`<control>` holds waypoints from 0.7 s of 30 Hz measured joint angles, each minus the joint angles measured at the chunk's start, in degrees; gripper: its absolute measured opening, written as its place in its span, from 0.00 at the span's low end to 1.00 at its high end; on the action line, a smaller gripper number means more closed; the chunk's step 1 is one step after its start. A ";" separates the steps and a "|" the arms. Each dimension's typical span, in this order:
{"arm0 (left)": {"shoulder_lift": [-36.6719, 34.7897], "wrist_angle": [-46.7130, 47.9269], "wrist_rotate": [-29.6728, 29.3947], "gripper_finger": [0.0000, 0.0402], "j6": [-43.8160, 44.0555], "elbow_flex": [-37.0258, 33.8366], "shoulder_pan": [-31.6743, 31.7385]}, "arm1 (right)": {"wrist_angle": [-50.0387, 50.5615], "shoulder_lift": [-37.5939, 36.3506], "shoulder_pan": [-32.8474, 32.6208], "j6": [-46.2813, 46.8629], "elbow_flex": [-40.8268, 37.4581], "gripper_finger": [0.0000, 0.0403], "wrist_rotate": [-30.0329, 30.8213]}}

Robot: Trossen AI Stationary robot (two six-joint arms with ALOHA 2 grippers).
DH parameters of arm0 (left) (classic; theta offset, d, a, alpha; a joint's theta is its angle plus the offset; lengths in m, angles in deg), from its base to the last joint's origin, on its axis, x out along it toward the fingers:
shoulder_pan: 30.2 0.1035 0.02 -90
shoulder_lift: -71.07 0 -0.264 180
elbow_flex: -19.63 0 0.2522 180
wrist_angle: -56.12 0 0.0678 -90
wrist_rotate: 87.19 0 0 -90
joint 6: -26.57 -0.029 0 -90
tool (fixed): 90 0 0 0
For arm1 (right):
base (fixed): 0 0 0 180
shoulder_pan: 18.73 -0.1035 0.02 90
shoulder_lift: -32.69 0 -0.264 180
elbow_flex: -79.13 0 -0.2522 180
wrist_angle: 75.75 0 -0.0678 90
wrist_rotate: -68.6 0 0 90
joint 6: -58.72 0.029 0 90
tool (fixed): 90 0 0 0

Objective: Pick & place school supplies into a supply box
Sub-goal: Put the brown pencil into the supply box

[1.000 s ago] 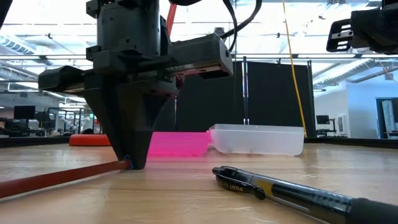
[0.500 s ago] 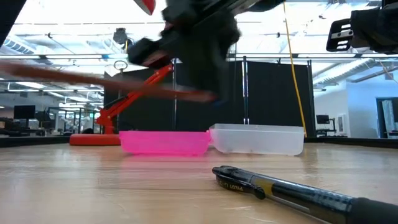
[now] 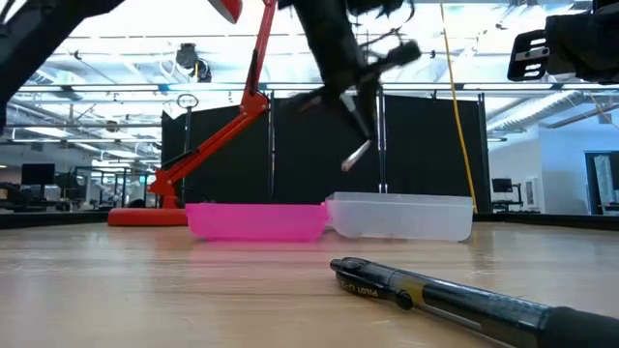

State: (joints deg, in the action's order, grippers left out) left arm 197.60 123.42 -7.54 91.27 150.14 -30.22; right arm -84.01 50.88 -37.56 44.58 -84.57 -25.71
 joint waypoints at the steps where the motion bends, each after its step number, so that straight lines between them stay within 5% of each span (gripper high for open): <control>1: 0.21 -0.05 -0.04 0.06 -0.55 0.04 1.26 | 0.00 0.00 0.00 0.01 0.00 0.00 0.00; 10: 0.40 -0.66 -0.81 0.06 -3.01 0.04 7.79 | 0.09 0.00 0.00 -0.01 0.00 0.00 0.00; 21: 7.34 -4.06 2.57 0.06 -1.41 -0.23 8.09 | 0.04 -0.02 0.00 -0.01 0.00 0.00 -0.02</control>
State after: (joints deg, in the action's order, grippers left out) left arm 204.95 119.36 -4.96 89.86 149.91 -22.13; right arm -83.97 50.86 -37.56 44.57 -84.57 -25.74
